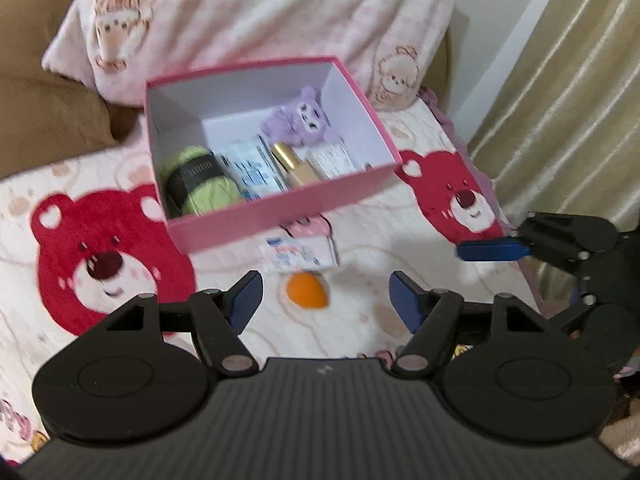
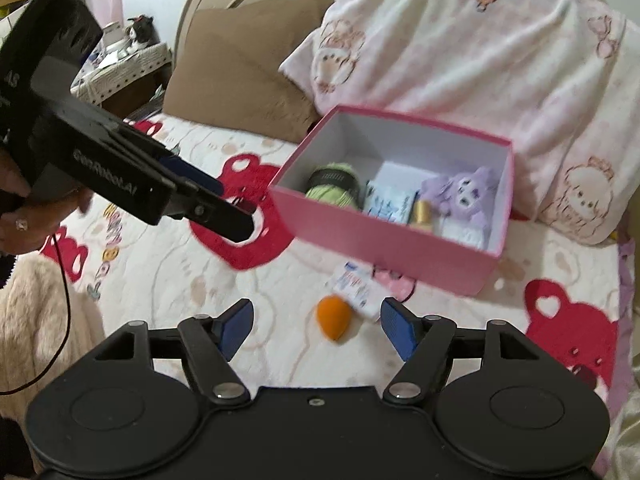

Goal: Organize objects
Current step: 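Lower both grippers onto the orange makeup sponge and close on it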

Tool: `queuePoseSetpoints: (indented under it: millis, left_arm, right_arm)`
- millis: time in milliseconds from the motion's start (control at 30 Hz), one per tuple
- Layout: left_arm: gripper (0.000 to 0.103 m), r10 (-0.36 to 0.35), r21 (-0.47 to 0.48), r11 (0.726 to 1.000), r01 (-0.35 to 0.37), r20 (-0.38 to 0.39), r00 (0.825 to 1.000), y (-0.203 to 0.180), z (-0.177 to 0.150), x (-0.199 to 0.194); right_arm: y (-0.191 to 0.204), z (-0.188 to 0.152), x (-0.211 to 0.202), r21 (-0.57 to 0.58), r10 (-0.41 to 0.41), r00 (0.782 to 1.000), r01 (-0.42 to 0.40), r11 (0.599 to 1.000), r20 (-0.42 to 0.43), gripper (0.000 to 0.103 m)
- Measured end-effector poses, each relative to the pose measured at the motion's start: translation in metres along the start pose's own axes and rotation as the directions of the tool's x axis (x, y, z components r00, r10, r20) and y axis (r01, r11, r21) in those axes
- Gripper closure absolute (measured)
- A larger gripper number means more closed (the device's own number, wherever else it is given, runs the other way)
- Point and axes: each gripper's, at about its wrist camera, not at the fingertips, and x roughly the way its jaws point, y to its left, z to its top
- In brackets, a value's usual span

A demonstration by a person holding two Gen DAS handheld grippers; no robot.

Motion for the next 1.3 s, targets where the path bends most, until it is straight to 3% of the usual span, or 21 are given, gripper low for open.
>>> queuePoseSetpoints:
  millis: [200,433,700,967,1100,1167,1300]
  left_arm:
    - [0.034,-0.006,-0.021,1.0,0.006,-0.012,1.0,0.006,-0.025,0.029]
    - [0.034,-0.003,0.042,0.999,0.002,0.018,1.0,-0.005,-0.043,0.067]
    - [0.039,-0.025,-0.084,0.996,0.03,0.058,0.998,0.024,-0.053,0.11]
    - [0.046,-0.045,-0.149,0.987,0.065,0.132,0.99,0.042,-0.08,0.143]
    - [0.048,-0.041,-0.176,0.982,0.07,0.16,0.986,0.048,-0.079,0.154]
    - [0.052,-0.072,-0.182,0.978,0.105,0.177,0.982,0.051,-0.078,0.158]
    - [0.057,-0.089,-0.217,0.969,0.119,0.142,0.986,0.054,-0.074,0.172]
  right_arm:
    - [0.004,-0.024,0.025,-0.006,-0.007,1.0,0.007,1.0,-0.011,0.028]
    - [0.004,-0.041,0.056,-0.048,-0.034,0.999,0.034,0.998,0.006,0.028]
    - [0.013,-0.047,0.101,-0.134,-0.074,0.997,0.078,0.988,0.03,0.028]
    - [0.014,-0.052,0.143,-0.13,-0.108,0.994,0.104,0.986,-0.032,0.029]
    - [0.014,-0.054,0.159,-0.113,-0.124,0.992,0.12,0.986,-0.033,0.034]
    - [0.012,-0.055,0.168,-0.11,-0.14,0.989,0.135,0.985,-0.039,0.045]
    - [0.012,-0.054,0.175,-0.1,-0.16,0.986,0.156,0.983,-0.036,0.052]
